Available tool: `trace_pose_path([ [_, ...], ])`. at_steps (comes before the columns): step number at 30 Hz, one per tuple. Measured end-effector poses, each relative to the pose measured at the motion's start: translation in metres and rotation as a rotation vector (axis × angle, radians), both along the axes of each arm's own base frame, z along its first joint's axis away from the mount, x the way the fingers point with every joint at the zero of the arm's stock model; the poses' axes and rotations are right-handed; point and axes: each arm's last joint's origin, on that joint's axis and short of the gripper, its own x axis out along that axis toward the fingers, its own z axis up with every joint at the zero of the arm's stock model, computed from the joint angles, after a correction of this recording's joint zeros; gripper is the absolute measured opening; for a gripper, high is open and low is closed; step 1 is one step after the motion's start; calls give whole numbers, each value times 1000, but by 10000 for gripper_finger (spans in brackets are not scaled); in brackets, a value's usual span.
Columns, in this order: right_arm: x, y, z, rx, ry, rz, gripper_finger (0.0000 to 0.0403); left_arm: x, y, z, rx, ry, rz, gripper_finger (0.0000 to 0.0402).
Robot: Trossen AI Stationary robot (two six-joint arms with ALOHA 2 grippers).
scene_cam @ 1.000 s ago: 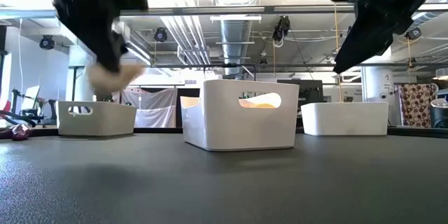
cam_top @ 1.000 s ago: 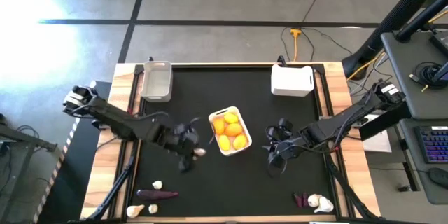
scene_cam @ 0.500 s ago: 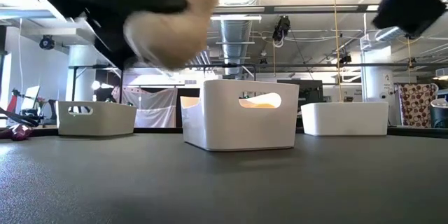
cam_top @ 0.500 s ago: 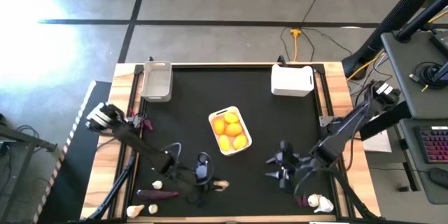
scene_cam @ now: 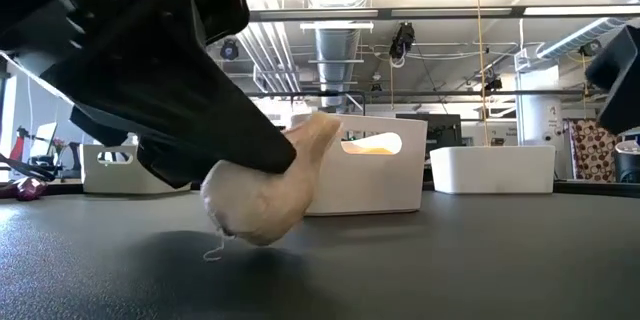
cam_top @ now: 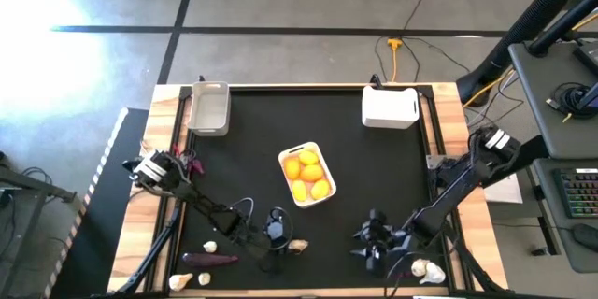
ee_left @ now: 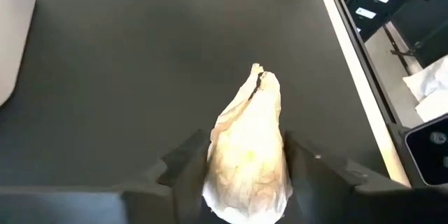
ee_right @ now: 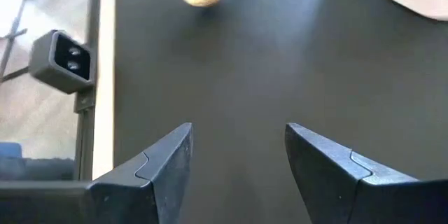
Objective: Sort produce into baskets
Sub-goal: Put the garlic into the top white bin
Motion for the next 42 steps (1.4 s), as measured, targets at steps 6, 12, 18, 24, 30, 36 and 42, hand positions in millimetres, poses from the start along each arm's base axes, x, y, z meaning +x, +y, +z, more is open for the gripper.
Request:
trace_pose_path([
  [6, 20, 6, -10, -45, -113, 78, 219, -2, -2, 11, -26, -15, -24, 240],
  [12, 38, 5, -15, -134, -220, 144, 219, -12, -6, 37, -16, -54, -35, 245],
  [18, 51, 0, -29, -278, -265, 214, 219, -28, -7, 53, 75, -121, 60, 233],
  [24, 69, 3, -39, -400, -291, 278, 219, -48, -7, 45, 123, -127, 135, 220],
  [30, 95, 16, -42, -495, -309, 332, 219, -55, -2, 27, 75, -82, 192, 211],
  [36, 117, 22, -41, -464, -180, 418, 219, -55, -2, 22, 58, -73, 205, 210],
  [42, 134, 25, -58, -498, -102, 431, 219, -54, 0, 22, 60, -73, 212, 210],
])
